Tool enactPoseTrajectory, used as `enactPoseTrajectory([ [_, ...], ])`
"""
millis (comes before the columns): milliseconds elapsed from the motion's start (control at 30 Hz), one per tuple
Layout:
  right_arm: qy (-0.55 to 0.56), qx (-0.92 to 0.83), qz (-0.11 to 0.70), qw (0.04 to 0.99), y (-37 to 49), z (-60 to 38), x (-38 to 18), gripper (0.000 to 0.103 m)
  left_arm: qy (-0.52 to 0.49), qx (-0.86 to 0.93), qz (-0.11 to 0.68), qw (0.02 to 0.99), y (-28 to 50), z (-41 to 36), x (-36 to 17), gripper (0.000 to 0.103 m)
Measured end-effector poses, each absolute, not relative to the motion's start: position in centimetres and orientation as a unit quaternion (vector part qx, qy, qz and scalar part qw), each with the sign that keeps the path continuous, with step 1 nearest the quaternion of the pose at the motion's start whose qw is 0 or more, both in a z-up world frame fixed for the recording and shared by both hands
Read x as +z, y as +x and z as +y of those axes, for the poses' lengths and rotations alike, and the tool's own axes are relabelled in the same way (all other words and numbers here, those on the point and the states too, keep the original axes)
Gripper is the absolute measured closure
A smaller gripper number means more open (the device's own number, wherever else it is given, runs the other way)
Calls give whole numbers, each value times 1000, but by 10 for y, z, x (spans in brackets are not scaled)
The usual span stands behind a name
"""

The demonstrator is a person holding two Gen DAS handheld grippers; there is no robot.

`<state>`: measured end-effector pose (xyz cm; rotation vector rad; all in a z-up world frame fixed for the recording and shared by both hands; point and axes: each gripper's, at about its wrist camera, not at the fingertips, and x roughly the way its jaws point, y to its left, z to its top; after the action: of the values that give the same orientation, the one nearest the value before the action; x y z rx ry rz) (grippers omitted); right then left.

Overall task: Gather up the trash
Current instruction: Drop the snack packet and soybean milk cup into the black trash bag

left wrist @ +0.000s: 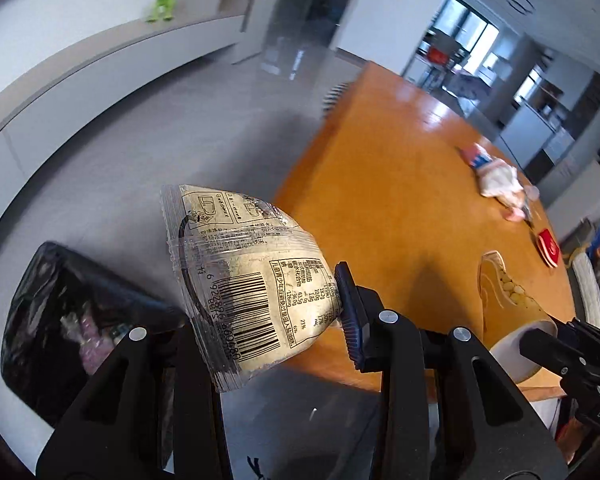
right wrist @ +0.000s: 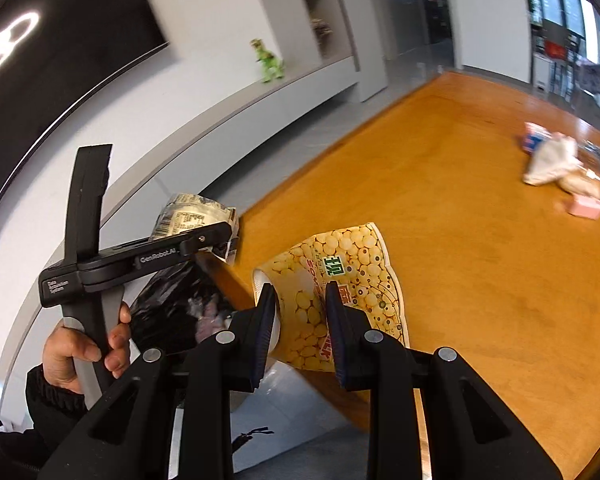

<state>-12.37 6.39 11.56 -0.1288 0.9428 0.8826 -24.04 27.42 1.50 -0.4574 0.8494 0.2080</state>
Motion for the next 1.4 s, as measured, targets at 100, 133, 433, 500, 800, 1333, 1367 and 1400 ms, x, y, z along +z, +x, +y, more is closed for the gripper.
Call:
enactPoseTrajectory([
  [100,-82,445,437,778,-144,103,114,75,-239,135,403,873,-266,304,5,67],
  [133,-88,455,435,772,-151,115,114,75,-248,148,400,870,-277,316,3,67],
  [433,-163,547,429,700,-220,225,94,75,-298,264,381,835,-362,394,-19,67],
  [500,-176,561,431,685,-233,243,87,75,-305,281,378,827,-378,406,-21,67],
  [800,-214,591,455,631,-265,304,59,42,-353,372,349,785,-433,443,-35,26],
  [1333,-171,545,423,704,-223,238,93,31,-361,381,331,784,-410,432,-14,6],
  [1367,-167,541,423,707,-219,234,92,31,-356,375,333,788,-404,427,-13,6],
  [1400,-161,536,425,712,-213,226,94,31,-350,368,336,793,-396,421,-11,6],
])
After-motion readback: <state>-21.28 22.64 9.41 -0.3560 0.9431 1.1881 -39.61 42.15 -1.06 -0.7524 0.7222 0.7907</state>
